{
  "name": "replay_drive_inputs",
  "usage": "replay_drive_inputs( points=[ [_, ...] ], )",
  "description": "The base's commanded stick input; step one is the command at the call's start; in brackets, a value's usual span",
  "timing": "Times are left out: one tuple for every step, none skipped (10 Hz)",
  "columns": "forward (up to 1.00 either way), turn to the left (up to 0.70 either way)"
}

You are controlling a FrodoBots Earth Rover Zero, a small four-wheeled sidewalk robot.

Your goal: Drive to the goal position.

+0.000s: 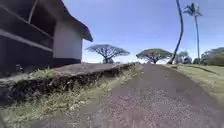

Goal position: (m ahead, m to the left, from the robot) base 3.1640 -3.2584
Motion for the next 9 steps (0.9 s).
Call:
replay_drive_inputs(
  points=[
    [0.0, 0.0],
    [0.0, 0.0],
    [0.0, 0.0],
    [0.0, 0.0],
    [0.0, 0.0],
    [0.0, 0.0],
    [0.0, 0.0],
    [0.66, 0.0],
    [0.98, 0.0]
  ],
)
